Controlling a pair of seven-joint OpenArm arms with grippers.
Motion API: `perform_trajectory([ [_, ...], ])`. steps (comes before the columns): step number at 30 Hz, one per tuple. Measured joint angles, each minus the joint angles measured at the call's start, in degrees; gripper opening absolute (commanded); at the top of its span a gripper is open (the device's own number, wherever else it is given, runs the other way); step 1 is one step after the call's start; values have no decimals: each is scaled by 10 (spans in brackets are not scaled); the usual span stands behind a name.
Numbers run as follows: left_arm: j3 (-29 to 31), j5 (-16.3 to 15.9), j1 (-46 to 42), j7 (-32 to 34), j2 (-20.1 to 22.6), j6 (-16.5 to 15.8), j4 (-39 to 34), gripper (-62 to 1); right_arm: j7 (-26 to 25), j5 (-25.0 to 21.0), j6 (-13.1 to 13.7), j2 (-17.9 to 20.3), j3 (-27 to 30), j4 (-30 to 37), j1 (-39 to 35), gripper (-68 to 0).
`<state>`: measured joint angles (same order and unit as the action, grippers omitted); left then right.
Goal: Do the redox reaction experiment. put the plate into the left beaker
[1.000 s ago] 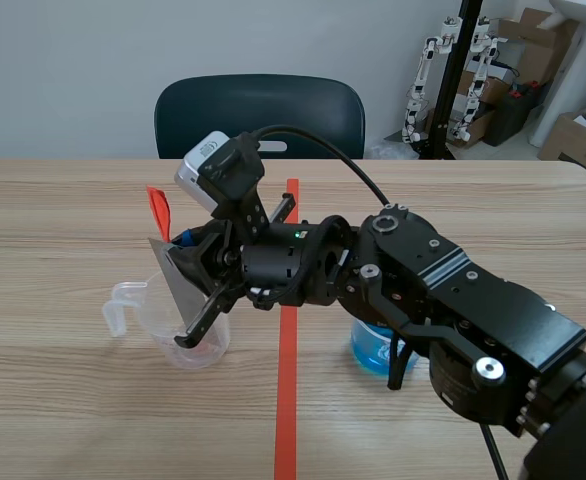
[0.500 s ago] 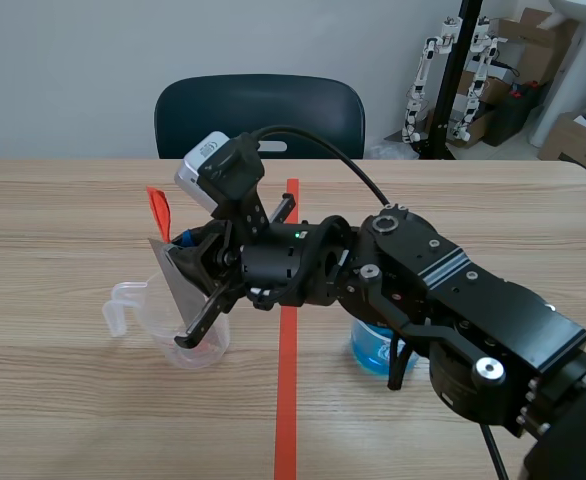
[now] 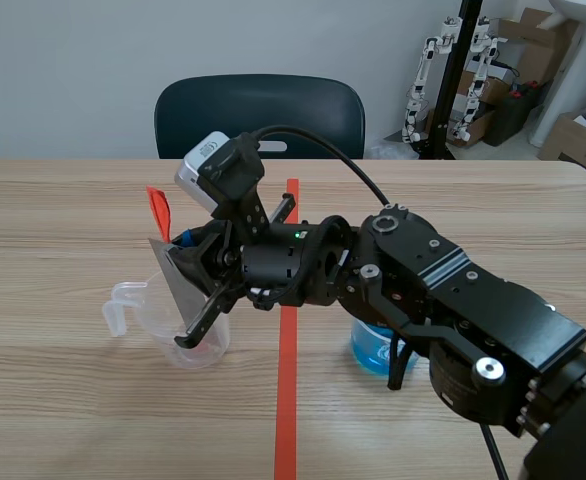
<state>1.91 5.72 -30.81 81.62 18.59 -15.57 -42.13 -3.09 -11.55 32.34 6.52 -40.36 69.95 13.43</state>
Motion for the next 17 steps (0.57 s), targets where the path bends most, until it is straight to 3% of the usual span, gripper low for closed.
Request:
perform_trajectory([
  [17, 0, 0, 0, 0, 0, 0, 0, 14, 4, 0, 0, 0, 0, 0, 0, -669],
])
